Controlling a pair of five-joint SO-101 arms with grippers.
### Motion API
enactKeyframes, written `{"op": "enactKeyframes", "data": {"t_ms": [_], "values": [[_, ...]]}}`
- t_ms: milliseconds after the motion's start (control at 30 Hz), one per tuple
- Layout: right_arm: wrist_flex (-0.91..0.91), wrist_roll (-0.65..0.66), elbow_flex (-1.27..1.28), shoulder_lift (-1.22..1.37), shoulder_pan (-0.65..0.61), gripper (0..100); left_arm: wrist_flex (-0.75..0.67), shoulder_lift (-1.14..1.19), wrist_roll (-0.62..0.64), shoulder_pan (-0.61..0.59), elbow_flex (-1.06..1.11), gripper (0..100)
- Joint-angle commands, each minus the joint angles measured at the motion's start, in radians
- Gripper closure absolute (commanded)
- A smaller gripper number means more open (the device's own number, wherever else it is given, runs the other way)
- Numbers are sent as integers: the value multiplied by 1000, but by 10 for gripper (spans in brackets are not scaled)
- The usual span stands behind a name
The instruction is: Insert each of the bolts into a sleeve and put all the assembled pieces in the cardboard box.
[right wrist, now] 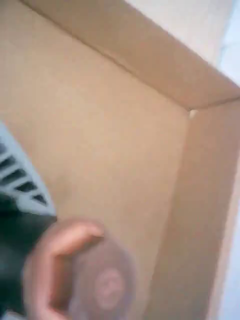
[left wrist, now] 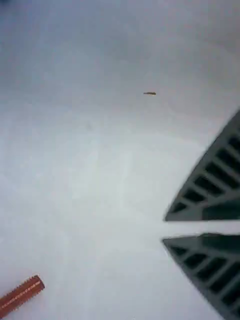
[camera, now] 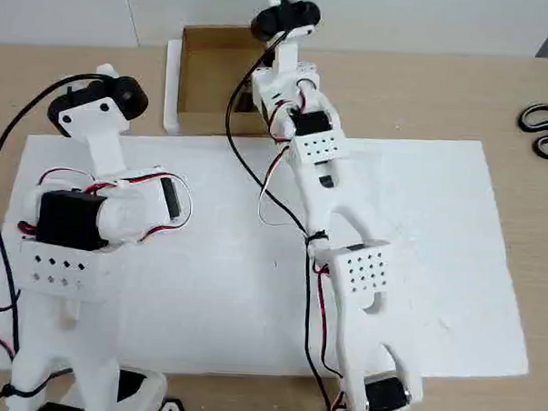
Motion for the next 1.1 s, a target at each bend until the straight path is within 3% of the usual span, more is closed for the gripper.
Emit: {"op": "enactKeyframes", "data": {"t_ms": [0,167,333,400,733,1067], "values": [[-30,5,-170,30,-12,991,11,-32,5,-3,-36,994],[-21,5,-232,79,-13,971,11,-32,5,-3,-36,994],[88,6,-233,79,-16,778,11,-32,5,-3,-36,994],[122,5,-233,79,-15,745,11,-32,5,-3,-36,994],[205,5,-402,77,-16,753,11,-32,5,-3,-36,994],[720,5,-641,77,-8,753,12,-32,5,-3,-36,994]]}}
